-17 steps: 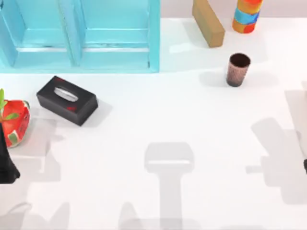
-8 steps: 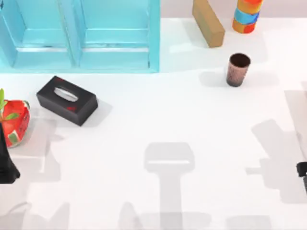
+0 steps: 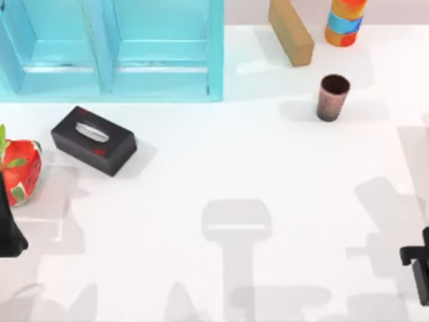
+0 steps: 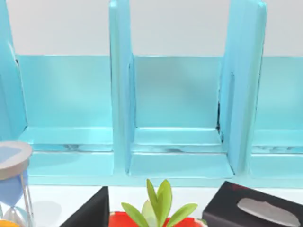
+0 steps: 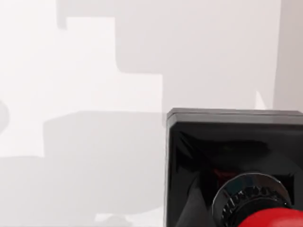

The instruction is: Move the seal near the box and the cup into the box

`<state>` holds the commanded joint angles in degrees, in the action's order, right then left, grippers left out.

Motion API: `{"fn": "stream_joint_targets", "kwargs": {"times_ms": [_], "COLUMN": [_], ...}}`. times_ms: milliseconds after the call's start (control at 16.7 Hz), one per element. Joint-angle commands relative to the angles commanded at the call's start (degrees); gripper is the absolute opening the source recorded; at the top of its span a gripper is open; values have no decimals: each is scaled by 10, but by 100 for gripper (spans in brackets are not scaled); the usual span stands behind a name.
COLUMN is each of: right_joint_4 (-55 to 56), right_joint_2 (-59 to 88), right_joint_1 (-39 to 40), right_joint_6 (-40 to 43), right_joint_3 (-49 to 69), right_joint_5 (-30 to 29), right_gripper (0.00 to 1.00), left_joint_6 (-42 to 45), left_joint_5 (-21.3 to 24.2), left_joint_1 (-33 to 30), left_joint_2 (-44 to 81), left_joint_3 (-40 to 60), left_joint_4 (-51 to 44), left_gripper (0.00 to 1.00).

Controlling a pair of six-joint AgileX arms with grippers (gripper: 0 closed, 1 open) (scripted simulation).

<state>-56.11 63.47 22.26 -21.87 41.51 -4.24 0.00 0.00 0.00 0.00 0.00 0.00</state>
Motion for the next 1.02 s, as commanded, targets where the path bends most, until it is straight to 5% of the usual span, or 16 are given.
{"fn": "stream_joint_targets", "kwargs": {"times_ms": [120,900,1020], "right_joint_4": [0,0,0], "right_joint_2": [0,0,0], "right_joint_1": [0,0,0], "right_joint_6": [0,0,0], "right_joint_3": [0,0,0], "right_joint_5": [0,0,0], "right_gripper": [0,98,100], "left_joint_6": [0,0,0], "left_joint_5": [0,0,0], "left_joint_1": [0,0,0], "left_joint_2": [0,0,0], "left_joint_3": [0,0,0], "left_joint_4": [0,0,0], "left_gripper": [100,100,100]}}
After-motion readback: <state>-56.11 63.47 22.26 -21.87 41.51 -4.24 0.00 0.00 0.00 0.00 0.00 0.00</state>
